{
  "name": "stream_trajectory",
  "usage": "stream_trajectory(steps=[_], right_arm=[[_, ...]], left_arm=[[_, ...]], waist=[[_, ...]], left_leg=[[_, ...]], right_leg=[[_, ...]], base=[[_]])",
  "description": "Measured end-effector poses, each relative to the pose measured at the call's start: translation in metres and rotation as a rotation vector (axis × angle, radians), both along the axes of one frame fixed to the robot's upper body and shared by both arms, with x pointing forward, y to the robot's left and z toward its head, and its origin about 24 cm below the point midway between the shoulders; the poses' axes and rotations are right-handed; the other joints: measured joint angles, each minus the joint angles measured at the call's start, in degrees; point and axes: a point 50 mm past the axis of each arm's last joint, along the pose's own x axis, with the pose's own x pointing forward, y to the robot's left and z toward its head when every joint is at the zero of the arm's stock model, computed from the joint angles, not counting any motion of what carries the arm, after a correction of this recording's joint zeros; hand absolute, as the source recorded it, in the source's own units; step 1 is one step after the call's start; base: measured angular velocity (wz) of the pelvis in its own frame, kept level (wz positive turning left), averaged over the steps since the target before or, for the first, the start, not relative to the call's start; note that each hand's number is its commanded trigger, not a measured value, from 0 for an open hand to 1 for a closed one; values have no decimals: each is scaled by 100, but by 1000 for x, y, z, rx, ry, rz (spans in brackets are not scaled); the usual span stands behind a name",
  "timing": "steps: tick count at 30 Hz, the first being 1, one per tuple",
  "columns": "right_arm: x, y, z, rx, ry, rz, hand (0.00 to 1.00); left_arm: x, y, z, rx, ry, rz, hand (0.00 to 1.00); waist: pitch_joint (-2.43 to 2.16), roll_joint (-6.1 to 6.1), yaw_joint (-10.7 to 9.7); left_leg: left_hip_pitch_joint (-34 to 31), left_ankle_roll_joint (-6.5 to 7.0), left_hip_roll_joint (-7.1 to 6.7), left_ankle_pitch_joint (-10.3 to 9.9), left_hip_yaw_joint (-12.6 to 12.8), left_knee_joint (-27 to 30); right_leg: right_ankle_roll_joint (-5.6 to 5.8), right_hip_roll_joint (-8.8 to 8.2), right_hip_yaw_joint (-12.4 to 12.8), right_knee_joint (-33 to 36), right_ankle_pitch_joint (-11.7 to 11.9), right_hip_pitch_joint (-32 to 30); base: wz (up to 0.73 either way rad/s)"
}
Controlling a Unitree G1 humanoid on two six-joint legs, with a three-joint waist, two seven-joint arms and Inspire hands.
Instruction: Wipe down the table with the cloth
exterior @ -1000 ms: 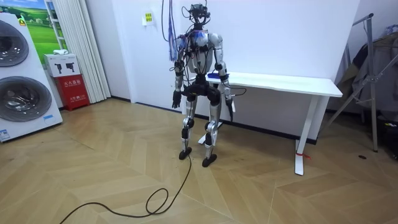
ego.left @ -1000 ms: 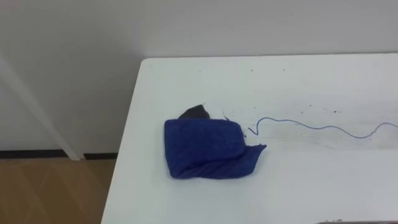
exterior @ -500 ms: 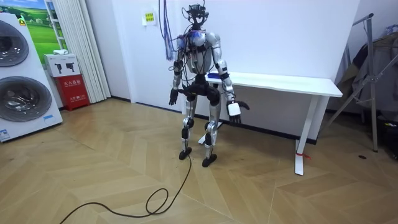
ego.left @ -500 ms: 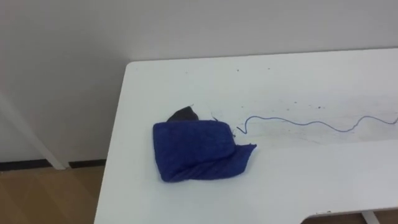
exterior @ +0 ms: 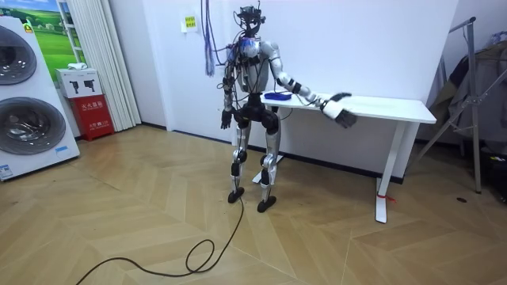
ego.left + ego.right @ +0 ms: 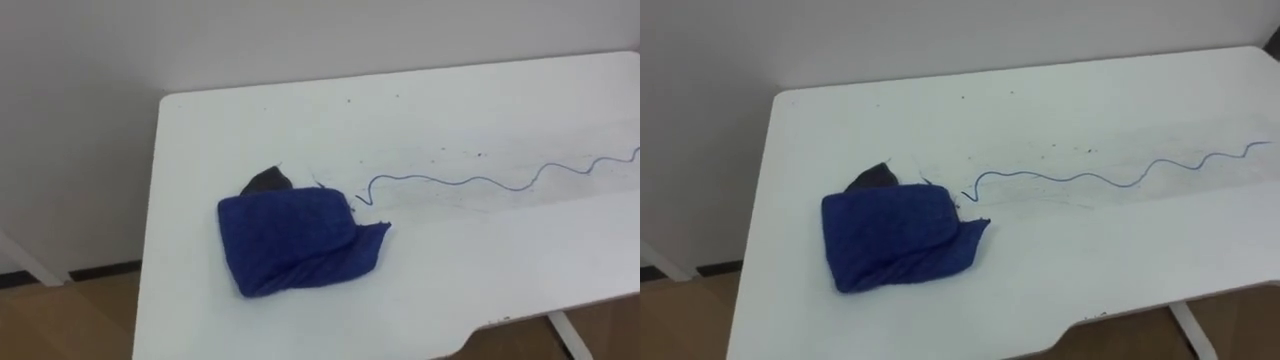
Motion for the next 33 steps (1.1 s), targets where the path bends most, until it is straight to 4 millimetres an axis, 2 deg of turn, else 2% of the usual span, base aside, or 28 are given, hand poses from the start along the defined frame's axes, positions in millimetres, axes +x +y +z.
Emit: stream_trajectory(steps=[1, 2, 3, 4, 6, 7, 9, 11, 12, 14, 16, 19, 23, 27, 30, 33], right_arm=[[9, 4, 8, -42, -14, 45, 0], [28, 13, 24, -150, -30, 153, 0], [44, 25, 42, -261, -50, 259, 0], [51, 32, 50, -315, -62, 306, 0], [70, 54, 82, -500, -120, 448, 0], [74, 59, 90, -538, -141, 473, 0], [87, 83, 106, -633, -194, 582, 0], [96, 102, 110, -672, -208, 679, 0], [98, 109, 112, -679, -213, 711, 0], [109, 135, 119, -724, -233, 842, 0], [115, 149, 124, -753, -245, 917, 0], [119, 170, 128, -808, -235, 1028, 0], [121, 198, 123, -854, -204, 1180, 0], [122, 223, 119, -906, -173, 1312, 0], [118, 242, 110, -987, -82, 1442, 0], [117, 247, 100, -1010, -19, 1493, 0]], left_arm=[[-1, -1, 0, -2, 2, -6, 0], [1, -3, -1, -7, 3, -25, 0], [2, -6, -2, -14, 4, -38, 0], [1, -8, -3, -18, 9, -48, 0], [1, -11, -4, -23, 20, -88, 0], [0, -12, -4, -25, 23, -94, 0], [0, -16, -6, -32, 35, -126, 0], [0, -21, -8, -43, 50, -166, 0], [0, -23, -8, -47, 53, -180, 0], [2, -28, -10, -58, 52, -208, 0], [5, -29, -10, -60, 45, -213, 0], [10, -30, -9, -60, 27, -220, 0], [19, -38, -10, -76, 4, -263, 0], [26, -43, -10, -83, -5, -302, 0], [39, -44, -9, -87, -37, -316, 0], [45, -45, -8, -98, -52, -327, 0]], waist=[[1, 3, -1], [-8, 6, 9], [-24, 75, 19], [-5, 48, 21], [-5, 43, 163], [-4, 40, 194], [-9, 18, 332], [-19, -12, 411], [-13, -3, 454], [0, 17, 543], [16, 51, 604], [18, 79, 691], [14, 120, 967], [16, 121, 1049], [14, 107, 1180], [24, 77, 1246]], left_leg=[[-22, 0, 2, 0, 8, 3], [-39, 0, 2, 0, 8, 8], [-73, 0, 3, 0, 2, 8], [-73, 0, 3, 0, 1, 2], [-73, 0, 7, 0, -4, -5], [-76, 0, 7, 0, -7, -5], [-75, 0, 12, 0, -35, -3], [-80, 0, 14, 0, -56, -7], [-81, 0, 14, 0, -65, -8], [-84, 0, 15, 0, -77, -8], [-101, 0, 16, 0, -177, -7], [-169, 1, 25, 1, -285, -7], [-171, 1, 34, 1, -316, -6], [-225, 1, 37, 1, -372, -6], [-274, 2, 37, 1, -477, -8], [-308, 2, 37, 1, -527, -7]], right_leg=[[0, 0, -5, -2, 0, -8], [-1, 0, -4, 14, 1, -60], [-4, 5, 2, 14, 4, -79], [-4, 6, -1, 13, 5, -77], [-4, 9, -6, 6, 5, -71], [-4, 7, -16, 6, 5, -63], [-7, 6, -73, 5, 8, -61], [-7, -2, -159, -8, 11, -53], [-7, -1, -158, -8, 12, -45], [-8, -3, -176, -8, 12, -44], [-12, -12, -249, -45, 18, -30], [-17, -11, -368, -90, 24, -23], [-23, -6, -425, -95, 28, 29], [-26, -22, -580, -129, 31, 41], [-34, -20, -668, -183, 37, 45], [-34, -30, -799, -186, 37, 50]], base=[[0], [0], [0], [0], [0], [4], [5], [6], [5], [0], [17], [20], [5], [13], [13], [11]])
